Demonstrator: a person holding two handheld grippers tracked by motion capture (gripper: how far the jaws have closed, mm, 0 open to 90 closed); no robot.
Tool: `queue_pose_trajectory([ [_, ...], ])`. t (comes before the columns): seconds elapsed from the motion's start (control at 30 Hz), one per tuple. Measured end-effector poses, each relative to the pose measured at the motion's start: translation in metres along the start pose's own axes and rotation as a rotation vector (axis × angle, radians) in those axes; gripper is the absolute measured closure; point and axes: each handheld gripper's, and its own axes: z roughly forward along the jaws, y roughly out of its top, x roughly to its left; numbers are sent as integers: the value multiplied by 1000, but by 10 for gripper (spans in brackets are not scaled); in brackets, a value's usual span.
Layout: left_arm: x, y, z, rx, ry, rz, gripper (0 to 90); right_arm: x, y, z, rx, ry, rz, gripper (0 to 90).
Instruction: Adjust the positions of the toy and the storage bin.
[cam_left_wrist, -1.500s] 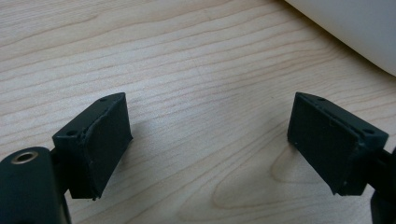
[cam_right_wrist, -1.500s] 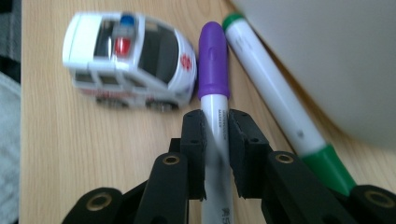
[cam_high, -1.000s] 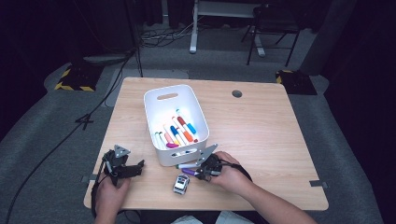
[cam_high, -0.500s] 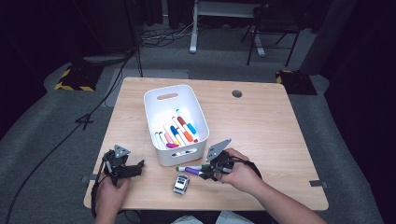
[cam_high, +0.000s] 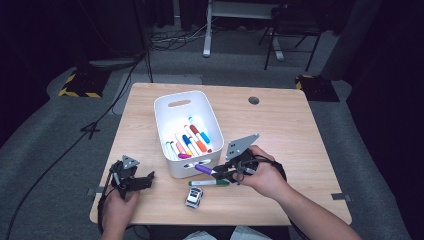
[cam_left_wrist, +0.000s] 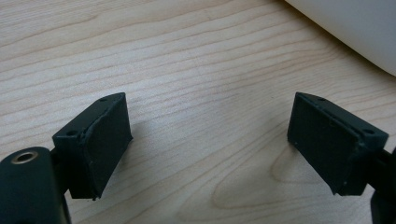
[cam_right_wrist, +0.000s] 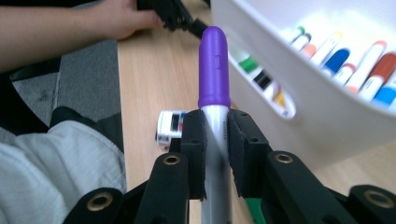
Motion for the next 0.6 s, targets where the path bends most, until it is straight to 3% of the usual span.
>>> queue_pose_trajectory([
  [0.3, 0, 0, 0, 0, 0, 0, 137, -4, 29, -15, -48, -10, -18, 771],
  [0.6, 0, 0, 0, 0, 0, 0, 137, -18, 55, -18, -101, -41, 14, 771],
])
